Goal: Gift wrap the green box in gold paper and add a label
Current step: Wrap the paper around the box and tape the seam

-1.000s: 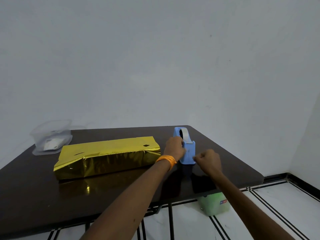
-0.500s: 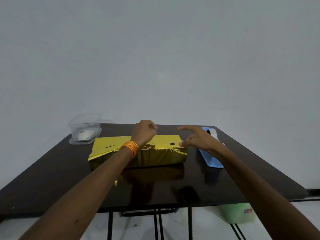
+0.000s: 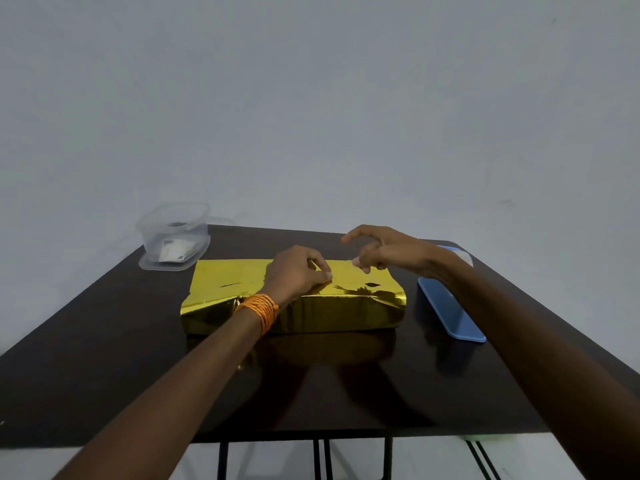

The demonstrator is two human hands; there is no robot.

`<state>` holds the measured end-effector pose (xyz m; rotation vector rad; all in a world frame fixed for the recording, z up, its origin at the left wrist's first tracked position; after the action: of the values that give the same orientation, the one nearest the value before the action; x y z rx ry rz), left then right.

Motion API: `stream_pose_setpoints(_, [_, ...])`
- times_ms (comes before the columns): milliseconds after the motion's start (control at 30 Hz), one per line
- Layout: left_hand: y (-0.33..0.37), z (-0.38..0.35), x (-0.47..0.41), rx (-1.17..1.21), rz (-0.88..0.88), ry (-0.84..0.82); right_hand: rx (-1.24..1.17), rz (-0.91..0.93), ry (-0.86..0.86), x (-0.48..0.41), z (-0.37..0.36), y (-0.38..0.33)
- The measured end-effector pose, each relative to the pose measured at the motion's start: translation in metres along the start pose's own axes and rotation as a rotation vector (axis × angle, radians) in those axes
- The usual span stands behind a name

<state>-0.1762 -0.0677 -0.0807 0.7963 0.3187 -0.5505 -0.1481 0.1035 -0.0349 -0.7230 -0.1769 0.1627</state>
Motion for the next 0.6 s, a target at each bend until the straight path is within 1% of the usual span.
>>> stream_pose_setpoints(167, [-0.005, -0.003, -0.002, 0.007, -0.005, 0.005, 0.035, -0.003, -0.076, -0.014, -0.005, 0.0])
stream_pose_setpoints(400, [-0.004, -0.003, 0.0, 0.02, -0.017, 0.009, 0.143, -0.049, -0.158, -0.026, -0.021, 0.0])
stream_pose_setpoints(600, [-0.003, -0.003, 0.001, 0.019, -0.011, -0.001, 0.184, -0.08, -0.193, -0.027, -0.026, 0.0])
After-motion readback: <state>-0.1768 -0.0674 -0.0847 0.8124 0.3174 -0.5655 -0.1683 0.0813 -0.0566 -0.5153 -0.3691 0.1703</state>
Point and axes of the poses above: each hand's wrist, its own x-axis away from the middle knuckle, its own z-axis out of the back of the hand, y = z × x, the point moved 7 cm from there along -x, towards the middle knuckle, and after that the axes turned 10 degrees about -z, right-handed, at the moved point
